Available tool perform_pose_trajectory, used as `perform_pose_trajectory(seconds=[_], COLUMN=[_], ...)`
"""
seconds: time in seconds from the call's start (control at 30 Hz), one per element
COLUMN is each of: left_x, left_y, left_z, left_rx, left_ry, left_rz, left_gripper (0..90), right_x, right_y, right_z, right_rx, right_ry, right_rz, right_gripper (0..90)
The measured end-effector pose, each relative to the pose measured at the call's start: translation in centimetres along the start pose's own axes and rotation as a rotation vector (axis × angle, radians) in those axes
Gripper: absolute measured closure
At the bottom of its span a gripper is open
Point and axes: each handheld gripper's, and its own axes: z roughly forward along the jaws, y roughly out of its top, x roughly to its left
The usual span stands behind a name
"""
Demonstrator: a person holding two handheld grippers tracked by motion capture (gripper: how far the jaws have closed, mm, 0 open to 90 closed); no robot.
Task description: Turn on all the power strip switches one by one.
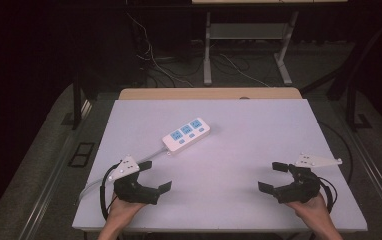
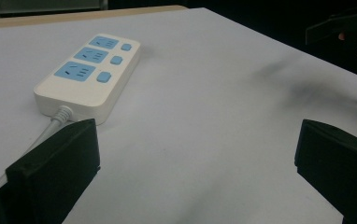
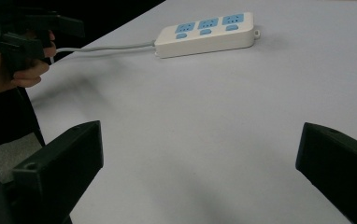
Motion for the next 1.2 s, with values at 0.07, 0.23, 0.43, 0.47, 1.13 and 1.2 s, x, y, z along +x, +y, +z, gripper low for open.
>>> perform_pose_trajectory(seconds=[0.07,0.23,0.43,0.47,1.13,1.2], left_x=[0.0,0.0,-0.1,-0.1,0.2,0.4], left_y=[0.0,0.0,0.0,0.0,1.1,1.4], left_z=[0.0,0.0,-0.1,0.0,-0.3,-0.3], left_rx=[0.005,0.003,0.012,0.013,0.042,0.043], left_ry=[0.001,0.001,0.002,0.003,0.002,0.003], left_rz=[0.003,0.004,0.001,0.001,-0.010,-0.011], left_gripper=[0.0,0.0,0.0,0.0,0.0,0.0], right_x=[0.0,-0.1,-0.2,-0.2,-0.4,-0.5], right_y=[0.0,-0.1,-0.2,-0.2,-0.3,-0.4], right_z=[0.0,0.0,0.0,0.0,0.0,-0.1], right_rx=[0.001,0.002,0.007,0.008,0.030,0.028], right_ry=[0.002,0.002,0.002,0.003,-0.004,-0.004], right_rz=[0.002,0.007,0.009,0.009,0.006,0.009], right_gripper=[0.5,0.5,0.5,0.5,0.5,0.5])
